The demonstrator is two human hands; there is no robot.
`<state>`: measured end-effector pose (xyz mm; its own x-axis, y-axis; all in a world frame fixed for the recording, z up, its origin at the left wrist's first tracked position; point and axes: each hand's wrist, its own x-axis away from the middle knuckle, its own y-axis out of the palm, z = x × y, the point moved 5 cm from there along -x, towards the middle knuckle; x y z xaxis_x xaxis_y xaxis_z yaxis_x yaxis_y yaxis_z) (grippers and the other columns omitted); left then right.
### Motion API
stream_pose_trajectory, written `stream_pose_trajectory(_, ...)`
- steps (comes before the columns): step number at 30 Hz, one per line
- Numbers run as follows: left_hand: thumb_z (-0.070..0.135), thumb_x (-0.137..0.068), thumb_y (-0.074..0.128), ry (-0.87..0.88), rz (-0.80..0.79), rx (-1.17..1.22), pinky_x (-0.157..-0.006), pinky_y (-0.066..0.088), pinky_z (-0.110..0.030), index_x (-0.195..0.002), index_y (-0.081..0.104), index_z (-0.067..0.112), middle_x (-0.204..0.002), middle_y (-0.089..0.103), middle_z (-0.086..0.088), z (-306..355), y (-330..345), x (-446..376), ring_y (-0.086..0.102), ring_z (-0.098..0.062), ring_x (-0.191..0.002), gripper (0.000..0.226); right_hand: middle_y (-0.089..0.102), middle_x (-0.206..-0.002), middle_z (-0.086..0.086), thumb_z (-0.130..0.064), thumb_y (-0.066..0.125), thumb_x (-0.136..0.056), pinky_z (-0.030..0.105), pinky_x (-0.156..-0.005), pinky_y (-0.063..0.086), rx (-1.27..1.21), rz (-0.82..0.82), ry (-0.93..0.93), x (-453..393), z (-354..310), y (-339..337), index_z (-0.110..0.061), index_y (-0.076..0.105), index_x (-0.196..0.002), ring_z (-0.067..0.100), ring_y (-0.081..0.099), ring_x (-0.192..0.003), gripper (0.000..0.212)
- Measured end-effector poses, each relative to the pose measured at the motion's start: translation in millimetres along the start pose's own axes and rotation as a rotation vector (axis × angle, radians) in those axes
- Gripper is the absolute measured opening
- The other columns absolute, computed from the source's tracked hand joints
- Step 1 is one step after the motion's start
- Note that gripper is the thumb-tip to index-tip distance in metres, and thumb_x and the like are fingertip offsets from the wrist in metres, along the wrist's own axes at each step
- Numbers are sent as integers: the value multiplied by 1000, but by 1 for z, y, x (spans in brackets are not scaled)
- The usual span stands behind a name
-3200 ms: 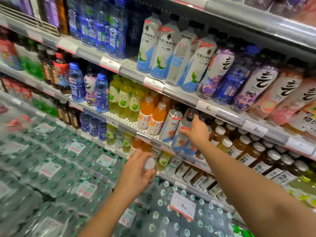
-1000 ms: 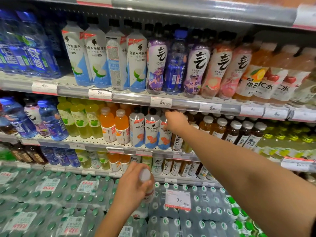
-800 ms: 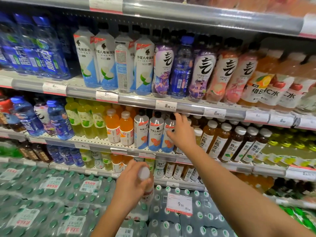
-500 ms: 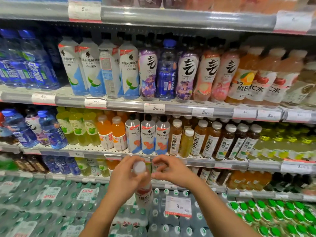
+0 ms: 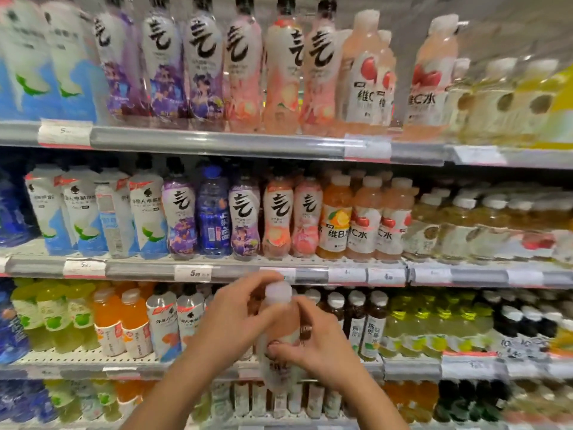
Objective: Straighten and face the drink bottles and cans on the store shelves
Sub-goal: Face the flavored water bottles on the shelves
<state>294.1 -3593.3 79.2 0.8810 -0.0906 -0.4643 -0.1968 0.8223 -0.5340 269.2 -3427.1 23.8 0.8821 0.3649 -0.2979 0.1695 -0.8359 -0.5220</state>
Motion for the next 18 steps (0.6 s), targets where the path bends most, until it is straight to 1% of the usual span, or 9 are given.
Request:
stream_pose_trajectory(3,45,-94,65,201,45,-139,-98,48,-26,-124,64,38,-124,62,27,46,-2,-31,57,4,-117,31,72,-110,-17,-39,90,-72,26,-83,57,-22,100,-52,-5,-10,-54,-40,59,-126,3,68,-101,62)
stream_pose_trajectory(4,47,-96,61,260,68,-193,-101,46,-27,-125,64,35,-127,61,24,60,-3,-41,55,2,-121,32,72,-112,-18,-38,90,-72,24,-85,57,-34,127,-62,-6,-13,-70,-39,59,-126,1,67,-104,62)
stream_pose_trajectory(6,49,-96,51,350,109,-276,-110,41,-31,-129,64,28,-137,59,16,85,-5,-61,50,-2,-130,41,71,-114,-19,-35,90,-74,25,-87,57,-39,173,-82,-8,-17,-100,-38,59,-126,1,66,-107,60)
stream_pose_trajectory(9,39,-96,47,447,136,-395,-120,24,-30,-141,57,22,-152,47,7,112,-1,-93,34,-10,-145,49,71,-115,-21,-36,90,-74,23,-89,56,1,235,-132,-10,-28,-140,-36,61,-127,-1,66,-108,61)
stream_pose_trajectory(11,37,-96,43,482,143,-477,-123,17,-32,-146,51,21,-158,40,4,126,3,-114,27,-16,-150,53,71,-113,-21,-38,90,-74,20,-88,55,26,276,-167,-12,-38,-163,-35,61,-127,-2,67,-106,60)
stream_pose_trajectory(14,45,-92,32,497,140,-650,-124,21,-48,-152,42,21,-163,33,-3,138,11,-143,22,-25,-153,65,72,-109,-22,-41,89,-75,22,-85,56,56,343,-209,-16,-54,-195,-36,62,-122,-1,67,-103,55)
stream_pose_trajectory(16,50,-92,29,462,108,-759,-123,21,-52,-156,33,24,-166,24,-3,141,17,-157,16,-27,-154,70,72,-108,-23,-46,88,-73,21,-83,56,77,403,-242,-20,-67,-215,-37,61,-122,-3,68,-102,56)
stream_pose_trajectory(18,56,-91,23,411,61,-840,-124,16,-52,-160,20,27,-169,9,1,140,22,-168,4,-24,-156,75,73,-108,-21,-50,88,-72,23,-81,56,90,459,-281,-26,-81,-235,-38,61,-122,-1,69,-100,58)
